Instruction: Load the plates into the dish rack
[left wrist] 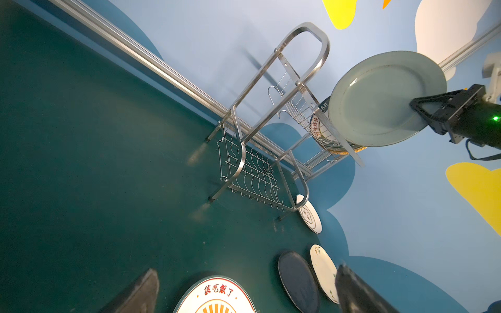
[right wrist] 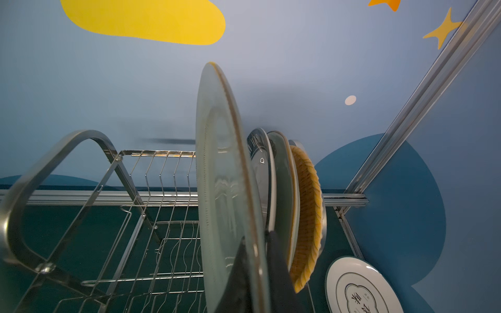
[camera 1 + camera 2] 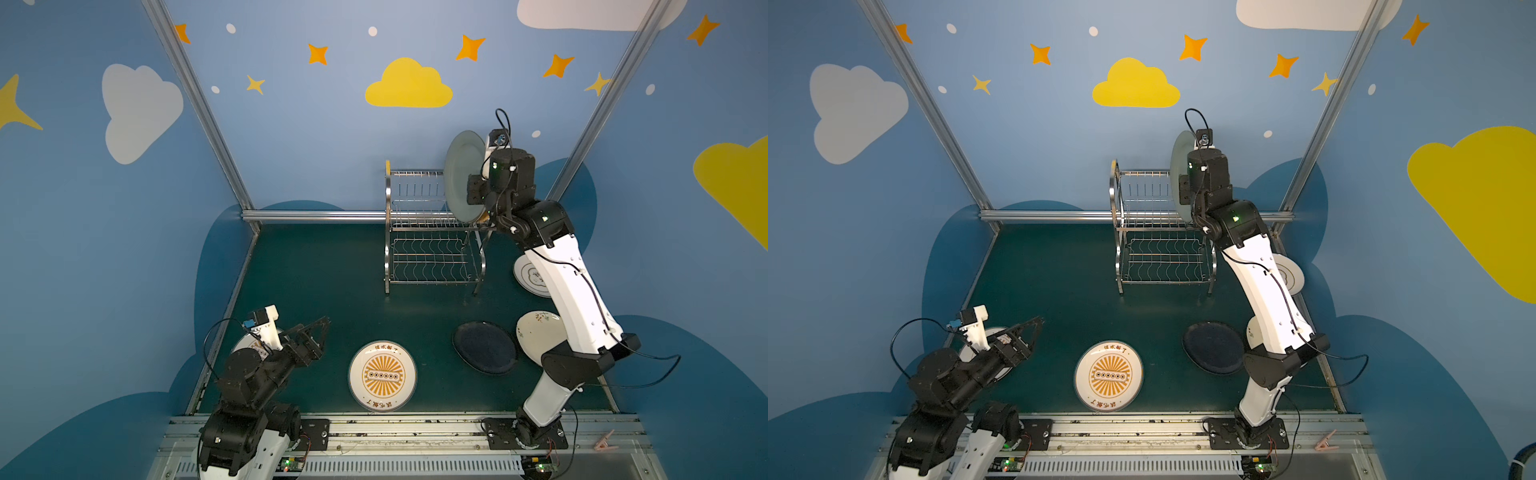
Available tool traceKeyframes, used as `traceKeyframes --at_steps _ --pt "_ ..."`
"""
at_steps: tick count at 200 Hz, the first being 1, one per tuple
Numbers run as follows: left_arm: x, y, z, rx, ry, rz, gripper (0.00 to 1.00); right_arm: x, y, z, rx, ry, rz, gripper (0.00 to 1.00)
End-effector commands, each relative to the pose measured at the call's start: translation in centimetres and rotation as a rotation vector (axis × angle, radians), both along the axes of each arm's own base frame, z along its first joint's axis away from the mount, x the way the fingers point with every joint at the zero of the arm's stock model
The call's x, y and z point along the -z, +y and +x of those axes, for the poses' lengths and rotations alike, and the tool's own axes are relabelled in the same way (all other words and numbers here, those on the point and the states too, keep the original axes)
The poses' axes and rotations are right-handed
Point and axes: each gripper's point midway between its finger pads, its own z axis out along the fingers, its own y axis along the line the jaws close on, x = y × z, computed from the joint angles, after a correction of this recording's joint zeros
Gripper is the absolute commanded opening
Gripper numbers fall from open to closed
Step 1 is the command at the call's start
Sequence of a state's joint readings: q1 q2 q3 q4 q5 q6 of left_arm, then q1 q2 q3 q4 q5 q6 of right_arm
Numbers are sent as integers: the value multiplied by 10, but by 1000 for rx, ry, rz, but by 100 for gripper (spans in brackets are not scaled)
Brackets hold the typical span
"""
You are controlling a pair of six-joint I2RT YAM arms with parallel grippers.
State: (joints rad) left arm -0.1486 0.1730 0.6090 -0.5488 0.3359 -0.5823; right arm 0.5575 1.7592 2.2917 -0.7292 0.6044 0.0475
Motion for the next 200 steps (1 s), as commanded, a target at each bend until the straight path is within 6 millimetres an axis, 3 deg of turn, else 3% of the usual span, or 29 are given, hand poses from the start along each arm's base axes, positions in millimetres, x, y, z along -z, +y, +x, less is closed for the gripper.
traceKeyframes --at_steps 1,152,182,200 --pt "-4 -2 1 11 -28 6 100 -63 -13 -5 51 -206 83 0" --pt "-6 -2 0 15 -34 3 100 -29 -22 27 140 -144 21 0" --pt "-7 -2 0 17 -36 2 100 -36 -19 23 124 -159 44 0" --pt "-6 -2 0 17 -36 2 100 -51 -16 12 111 -189 51 0"
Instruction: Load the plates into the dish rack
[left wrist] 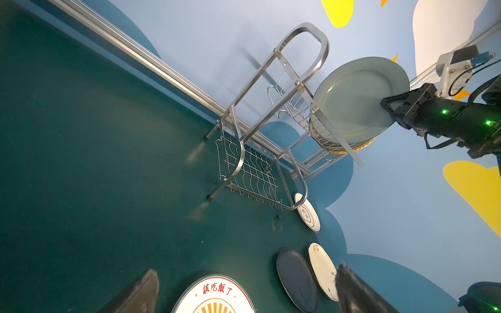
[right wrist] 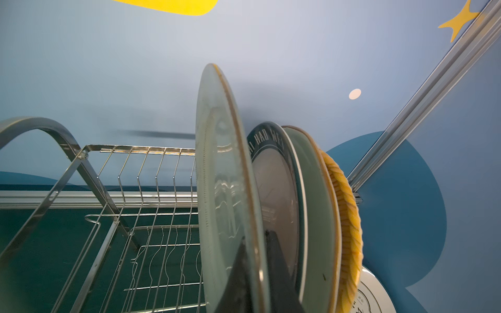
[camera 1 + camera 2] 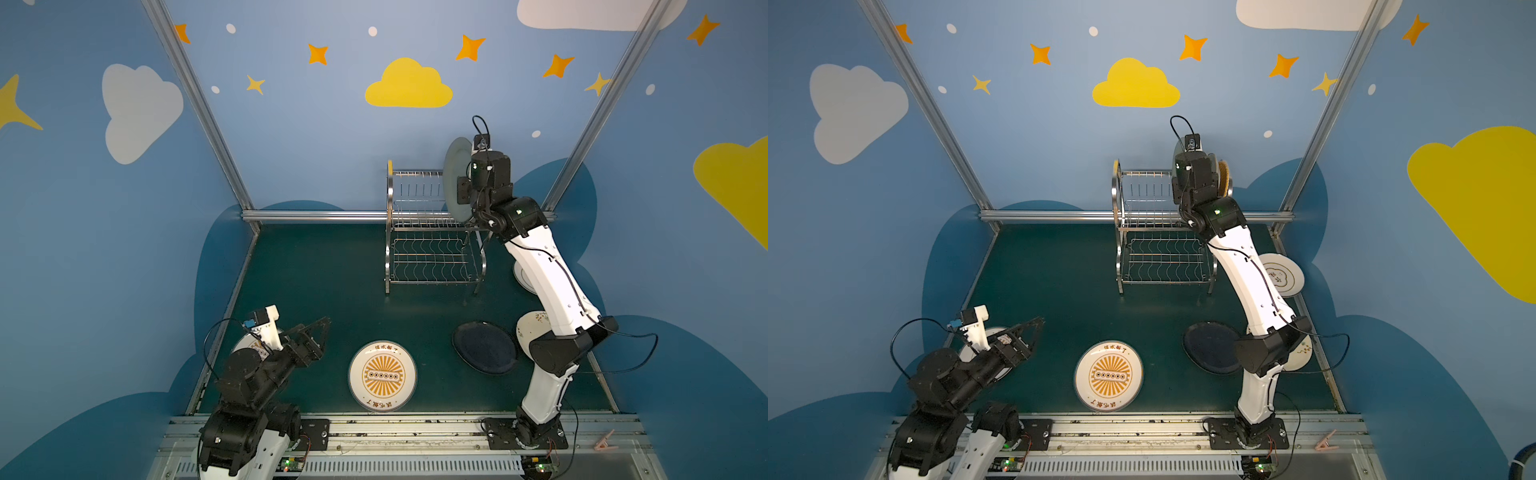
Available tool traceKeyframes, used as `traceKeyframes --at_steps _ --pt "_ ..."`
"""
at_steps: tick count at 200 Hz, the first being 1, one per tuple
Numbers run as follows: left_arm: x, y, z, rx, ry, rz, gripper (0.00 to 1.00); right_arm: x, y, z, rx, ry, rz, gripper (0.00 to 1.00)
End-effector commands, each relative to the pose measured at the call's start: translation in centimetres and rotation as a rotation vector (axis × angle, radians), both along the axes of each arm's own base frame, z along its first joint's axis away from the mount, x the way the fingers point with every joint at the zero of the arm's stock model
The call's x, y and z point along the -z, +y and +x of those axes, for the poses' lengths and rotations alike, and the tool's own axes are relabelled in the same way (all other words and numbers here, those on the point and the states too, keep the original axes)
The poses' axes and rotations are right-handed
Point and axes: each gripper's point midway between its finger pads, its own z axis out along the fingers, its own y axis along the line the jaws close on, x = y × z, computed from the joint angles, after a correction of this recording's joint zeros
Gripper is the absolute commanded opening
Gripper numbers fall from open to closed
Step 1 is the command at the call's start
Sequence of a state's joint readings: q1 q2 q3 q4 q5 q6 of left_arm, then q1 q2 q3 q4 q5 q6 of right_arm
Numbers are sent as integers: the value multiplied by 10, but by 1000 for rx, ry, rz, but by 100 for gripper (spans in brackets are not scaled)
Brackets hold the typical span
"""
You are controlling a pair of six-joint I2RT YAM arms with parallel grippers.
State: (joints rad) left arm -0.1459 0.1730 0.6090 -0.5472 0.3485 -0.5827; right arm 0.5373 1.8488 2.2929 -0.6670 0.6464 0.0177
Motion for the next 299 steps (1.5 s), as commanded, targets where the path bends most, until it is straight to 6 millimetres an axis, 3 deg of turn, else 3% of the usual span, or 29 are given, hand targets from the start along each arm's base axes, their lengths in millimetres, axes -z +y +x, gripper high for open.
traceKeyframes --at_steps 1,40,87,299 --pt "-6 -1 0 8 -34 6 100 -78 -19 -23 53 -215 98 0" --pt "-6 0 0 5 -38 5 100 -106 -15 -41 64 -293 65 0" --pt "-7 -1 0 7 -40 4 100 -109 -21 -47 111 -298 39 0" --pt "-9 0 -2 7 -49 3 100 -62 -9 -15 107 -191 32 0"
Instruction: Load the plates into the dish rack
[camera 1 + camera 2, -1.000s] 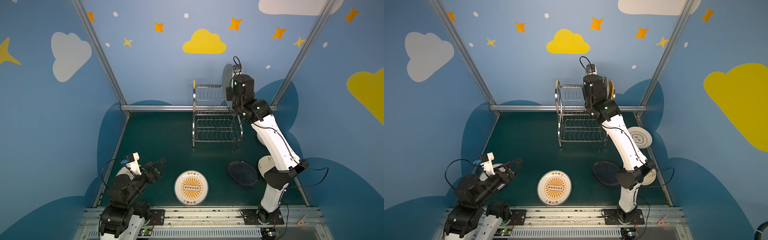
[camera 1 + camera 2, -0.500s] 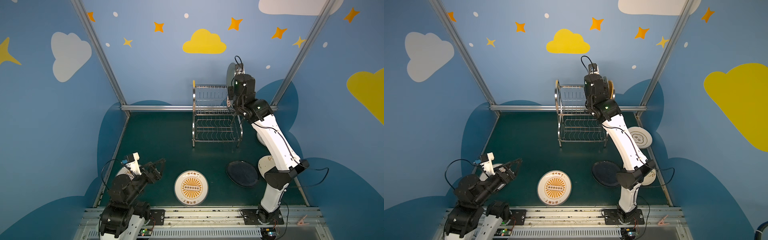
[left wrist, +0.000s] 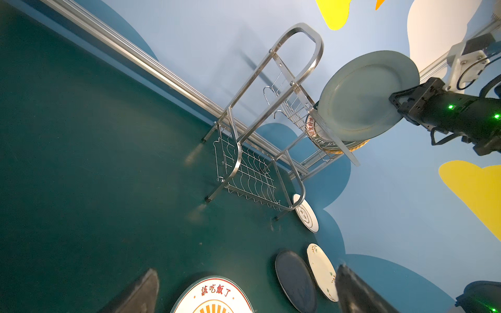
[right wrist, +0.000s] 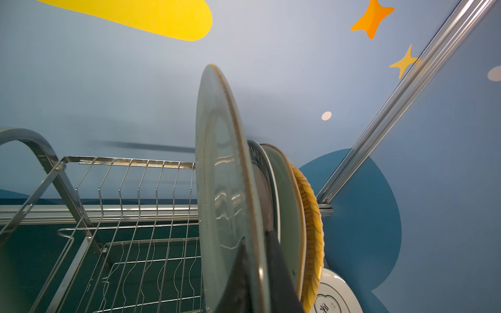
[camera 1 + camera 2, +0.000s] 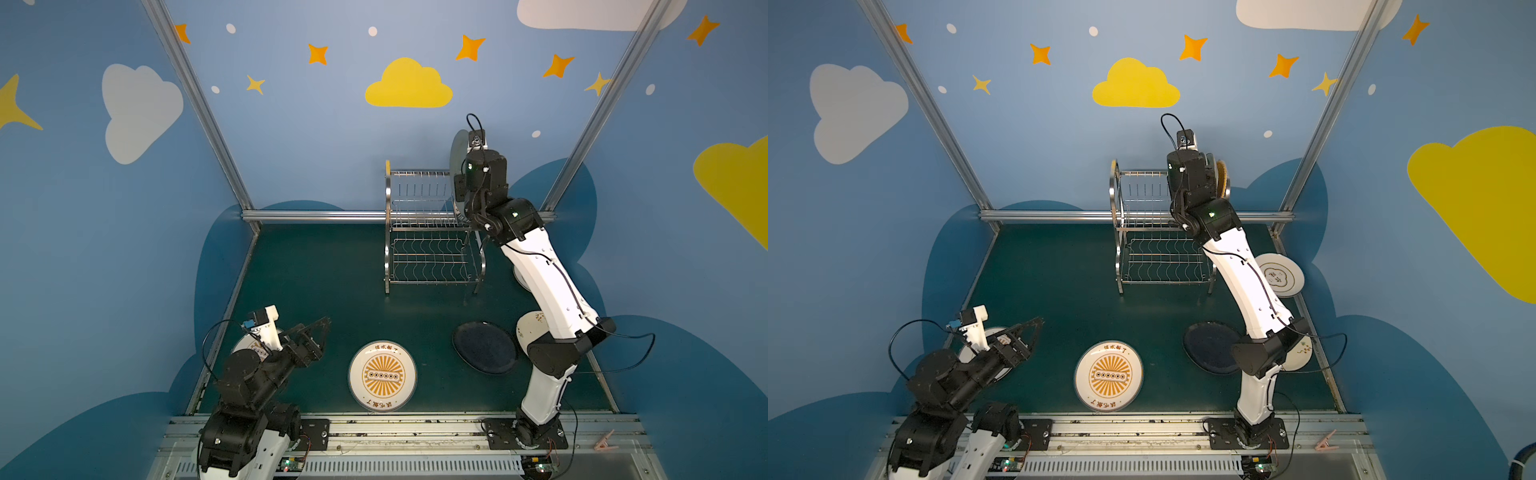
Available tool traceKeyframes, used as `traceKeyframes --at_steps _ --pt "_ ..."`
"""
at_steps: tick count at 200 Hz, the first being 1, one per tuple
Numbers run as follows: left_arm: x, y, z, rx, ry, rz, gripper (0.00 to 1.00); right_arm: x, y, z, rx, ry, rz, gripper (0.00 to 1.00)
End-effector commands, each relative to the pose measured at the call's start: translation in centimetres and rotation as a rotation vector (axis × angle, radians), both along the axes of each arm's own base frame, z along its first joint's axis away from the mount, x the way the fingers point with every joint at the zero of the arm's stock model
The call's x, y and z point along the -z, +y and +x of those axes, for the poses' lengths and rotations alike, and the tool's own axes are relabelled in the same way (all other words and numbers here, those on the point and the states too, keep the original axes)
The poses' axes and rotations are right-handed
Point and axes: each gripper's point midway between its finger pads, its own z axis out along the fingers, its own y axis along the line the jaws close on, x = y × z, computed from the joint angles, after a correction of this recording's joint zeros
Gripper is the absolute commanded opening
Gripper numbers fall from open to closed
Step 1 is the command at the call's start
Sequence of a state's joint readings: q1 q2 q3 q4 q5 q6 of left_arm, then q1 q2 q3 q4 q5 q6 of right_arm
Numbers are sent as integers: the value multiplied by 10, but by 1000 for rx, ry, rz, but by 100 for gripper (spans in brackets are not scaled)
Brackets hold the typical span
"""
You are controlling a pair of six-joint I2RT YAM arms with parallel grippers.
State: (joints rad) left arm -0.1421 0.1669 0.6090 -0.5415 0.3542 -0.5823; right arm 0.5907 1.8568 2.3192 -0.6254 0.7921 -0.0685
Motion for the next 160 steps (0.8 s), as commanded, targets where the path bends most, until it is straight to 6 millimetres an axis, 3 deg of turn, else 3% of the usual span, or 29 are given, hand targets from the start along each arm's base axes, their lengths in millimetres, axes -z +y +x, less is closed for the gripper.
traceKeyframes --at_steps 1,160 --pt "-6 0 -1 5 -35 5 100 -42 -10 -6 30 -135 112 0" --pt "-7 0 -1 5 -39 3 100 -8 -9 5 48 -38 113 0"
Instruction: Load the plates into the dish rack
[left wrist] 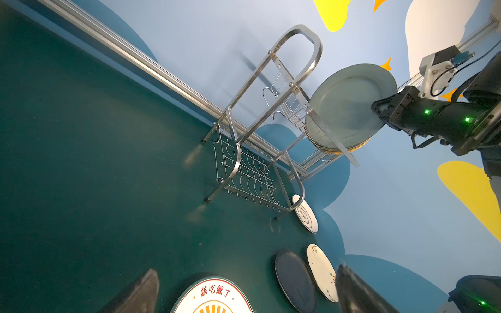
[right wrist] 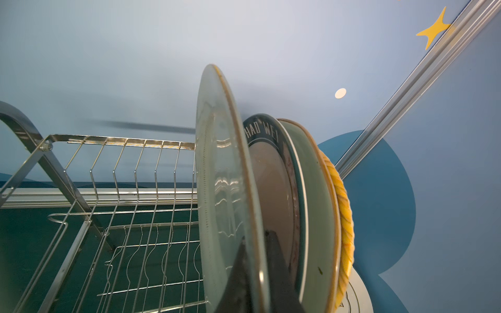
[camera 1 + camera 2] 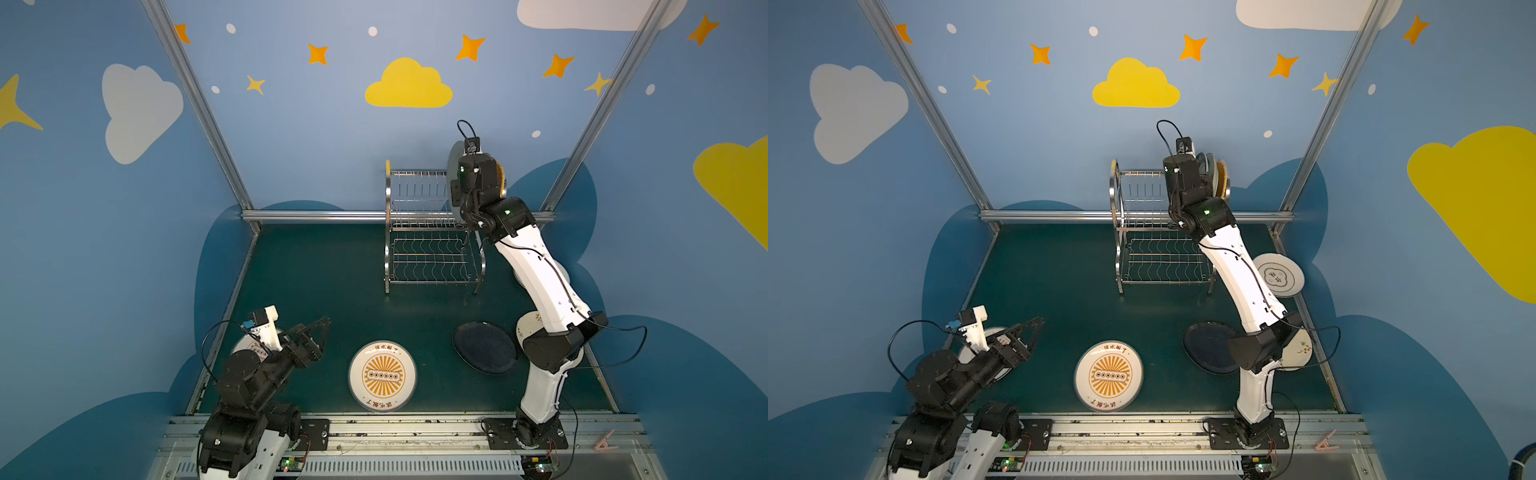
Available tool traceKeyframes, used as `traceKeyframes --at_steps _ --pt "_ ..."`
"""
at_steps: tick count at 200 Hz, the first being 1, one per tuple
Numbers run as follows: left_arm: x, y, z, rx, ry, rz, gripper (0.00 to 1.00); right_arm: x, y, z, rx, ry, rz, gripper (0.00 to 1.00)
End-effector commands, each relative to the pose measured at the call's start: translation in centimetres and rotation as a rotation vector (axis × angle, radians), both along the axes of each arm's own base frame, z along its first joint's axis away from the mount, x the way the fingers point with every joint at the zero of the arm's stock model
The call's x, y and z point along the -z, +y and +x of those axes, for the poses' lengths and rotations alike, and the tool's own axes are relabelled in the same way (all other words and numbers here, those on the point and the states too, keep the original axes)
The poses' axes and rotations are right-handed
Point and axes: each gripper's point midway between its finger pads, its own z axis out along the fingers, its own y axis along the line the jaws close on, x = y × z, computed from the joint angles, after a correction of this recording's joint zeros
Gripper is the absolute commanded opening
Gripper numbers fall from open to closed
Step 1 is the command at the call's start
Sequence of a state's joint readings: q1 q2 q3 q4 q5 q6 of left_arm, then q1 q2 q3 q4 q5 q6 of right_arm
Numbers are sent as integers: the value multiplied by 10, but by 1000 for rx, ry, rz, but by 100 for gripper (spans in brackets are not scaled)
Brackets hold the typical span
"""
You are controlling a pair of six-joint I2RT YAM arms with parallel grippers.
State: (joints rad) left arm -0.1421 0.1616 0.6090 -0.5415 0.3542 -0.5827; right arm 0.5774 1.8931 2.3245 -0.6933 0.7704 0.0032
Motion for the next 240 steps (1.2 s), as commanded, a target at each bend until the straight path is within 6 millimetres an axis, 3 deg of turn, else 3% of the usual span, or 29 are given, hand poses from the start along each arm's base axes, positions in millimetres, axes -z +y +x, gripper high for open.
traceKeyframes --at_steps 1,55,109,240 --pt "-6 0 -1 5 -35 4 100 -36 -11 -5 45 -110 92 0" --pt "-6 0 -1 2 -34 4 100 -28 -6 -1 40 -88 92 0" --pt "-6 1 -1 -1 -33 4 100 -38 -3 6 40 -111 75 0" --pt "-6 1 -1 -2 -36 3 100 -26 3 13 48 -76 41 0"
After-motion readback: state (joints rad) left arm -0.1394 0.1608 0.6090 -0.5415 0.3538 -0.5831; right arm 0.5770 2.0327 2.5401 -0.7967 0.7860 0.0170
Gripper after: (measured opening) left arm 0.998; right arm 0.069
